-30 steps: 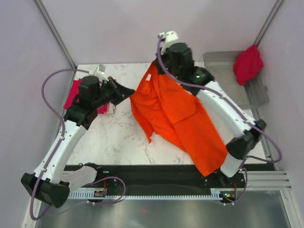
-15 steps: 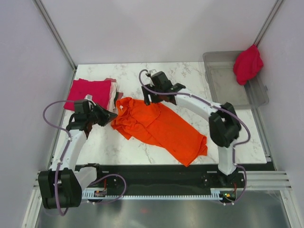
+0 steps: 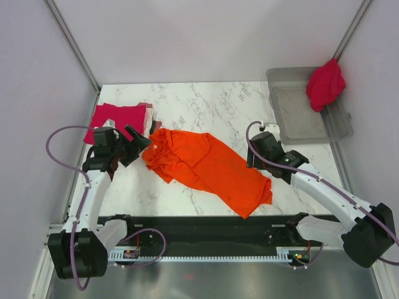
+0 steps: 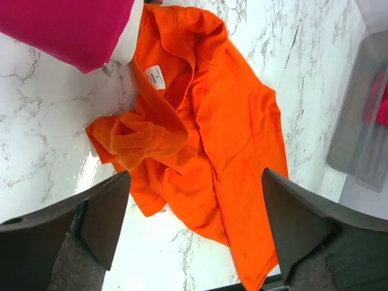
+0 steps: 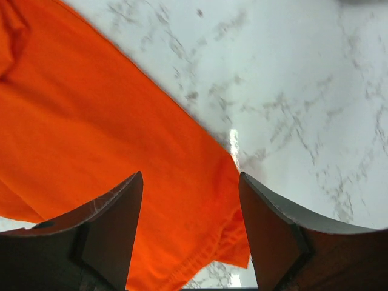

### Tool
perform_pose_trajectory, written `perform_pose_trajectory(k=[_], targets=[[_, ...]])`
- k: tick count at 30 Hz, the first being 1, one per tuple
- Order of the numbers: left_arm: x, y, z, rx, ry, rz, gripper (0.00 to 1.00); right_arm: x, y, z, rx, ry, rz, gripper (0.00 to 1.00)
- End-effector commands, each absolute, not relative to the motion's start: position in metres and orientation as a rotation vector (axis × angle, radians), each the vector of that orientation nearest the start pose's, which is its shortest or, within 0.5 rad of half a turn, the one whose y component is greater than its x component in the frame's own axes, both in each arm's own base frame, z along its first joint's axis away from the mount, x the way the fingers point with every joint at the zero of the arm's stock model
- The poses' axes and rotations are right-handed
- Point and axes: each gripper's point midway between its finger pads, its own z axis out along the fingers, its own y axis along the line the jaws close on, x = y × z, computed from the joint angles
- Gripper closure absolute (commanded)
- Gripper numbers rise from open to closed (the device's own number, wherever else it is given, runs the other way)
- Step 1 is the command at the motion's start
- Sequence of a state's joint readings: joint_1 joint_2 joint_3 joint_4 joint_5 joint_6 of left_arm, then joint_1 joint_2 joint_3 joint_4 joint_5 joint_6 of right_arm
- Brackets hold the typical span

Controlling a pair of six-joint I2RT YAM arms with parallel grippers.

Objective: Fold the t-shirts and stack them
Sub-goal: Flatten the tshirt out

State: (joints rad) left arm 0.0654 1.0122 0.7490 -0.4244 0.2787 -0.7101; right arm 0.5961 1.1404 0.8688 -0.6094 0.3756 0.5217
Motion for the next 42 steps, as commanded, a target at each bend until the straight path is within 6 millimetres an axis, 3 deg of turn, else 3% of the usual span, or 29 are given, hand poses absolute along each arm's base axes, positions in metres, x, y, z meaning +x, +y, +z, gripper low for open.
perform_pose_trajectory(k=[1,7,11,13,16,22,25,28,29,36,40,42], targets=[[0.301,-0.051,0.201,-0.628,2.096,-0.594,0.02,0.242,0.098,0.118,0.222,2.403,-0.031,0.27],[0.304,-0.099,0.227,-0.431,2.108,-0.609,0.0,0.227,0.078,0.094,0.405,2.387,-0.087,0.27],[0.311,-0.139,0.21,-0.294,2.214,-0.602,0.03,0.227,0.073,0.083,0.435,2.386,-0.114,0.32],[0.315,-0.149,0.211,-0.241,2.231,-0.581,0.04,0.226,0.072,0.075,0.44,2.406,-0.135,0.34],[0.317,-0.166,0.199,-0.176,2.279,-0.569,0.05,0.225,0.074,0.069,0.455,2.412,-0.105,0.44],[0.32,-0.196,0.159,-0.056,2.429,-0.522,0.05,0.227,0.075,0.063,0.481,2.429,-0.061,0.46],[0.319,-0.21,0.133,-0.011,2.524,-0.525,0.07,0.228,0.079,0.06,0.485,2.437,-0.015,0.67],[0.317,-0.216,0.113,0.0,2.588,-0.527,0.12,0.227,0.079,0.06,0.488,2.439,0.004,0.97],[0.317,-0.217,0.109,-0.002,2.599,-0.526,0.12,0.228,0.078,0.062,0.484,2.432,0.004,1.0],[0.303,-0.226,0.078,0.02,2.683,-0.493,0.17,0.234,0.075,0.078,0.482,2.381,0.038,1.0],[0.297,-0.241,0.067,0.058,2.718,-0.536,0.35,0.235,0.074,0.08,0.484,2.376,0.044,1.0],[0.298,-0.245,0.061,0.054,2.731,-0.543,0.39,0.235,0.074,0.081,0.479,2.373,0.039,1.0]])
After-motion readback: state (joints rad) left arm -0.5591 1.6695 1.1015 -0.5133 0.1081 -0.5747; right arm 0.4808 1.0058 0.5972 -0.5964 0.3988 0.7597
